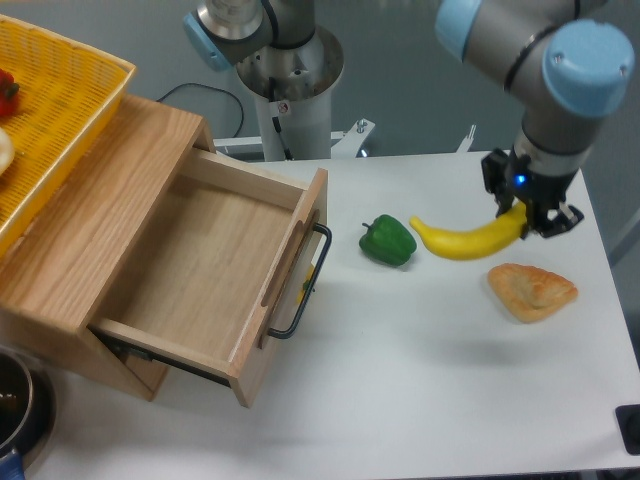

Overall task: Place the banana in the top drawer
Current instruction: 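Lift the yellow banana with the gripper and carry it toward the drawer, then lower the held banana into the open wooden drawer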

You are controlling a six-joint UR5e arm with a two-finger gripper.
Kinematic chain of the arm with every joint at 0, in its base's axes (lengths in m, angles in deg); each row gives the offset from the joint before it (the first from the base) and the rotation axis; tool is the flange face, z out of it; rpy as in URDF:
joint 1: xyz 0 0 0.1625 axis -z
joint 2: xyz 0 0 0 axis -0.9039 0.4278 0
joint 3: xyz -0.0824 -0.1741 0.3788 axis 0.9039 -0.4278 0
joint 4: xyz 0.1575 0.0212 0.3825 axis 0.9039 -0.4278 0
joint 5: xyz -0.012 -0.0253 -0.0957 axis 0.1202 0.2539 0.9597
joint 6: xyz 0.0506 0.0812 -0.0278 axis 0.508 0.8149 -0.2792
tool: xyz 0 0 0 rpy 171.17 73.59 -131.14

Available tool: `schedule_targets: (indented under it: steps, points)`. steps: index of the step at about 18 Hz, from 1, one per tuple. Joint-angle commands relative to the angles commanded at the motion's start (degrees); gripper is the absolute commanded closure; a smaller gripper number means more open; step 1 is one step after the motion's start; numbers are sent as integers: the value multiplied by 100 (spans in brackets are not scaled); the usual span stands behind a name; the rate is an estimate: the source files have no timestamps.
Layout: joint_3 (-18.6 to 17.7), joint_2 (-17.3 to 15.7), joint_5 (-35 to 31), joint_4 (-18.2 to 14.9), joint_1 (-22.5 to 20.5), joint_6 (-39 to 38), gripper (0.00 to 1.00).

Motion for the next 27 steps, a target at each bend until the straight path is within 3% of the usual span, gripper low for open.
schedule_targets:
  steps: [9,14,17,27]
  points:
    - [-79,-545,202,-554,351,-932,69]
    - [-193,-966,421,-1028,413,-1257,69]
    - [-325,-1178,562,-1047,579,-1801,69]
    - [-641,-1318,781,-1117,1590,-3454,68]
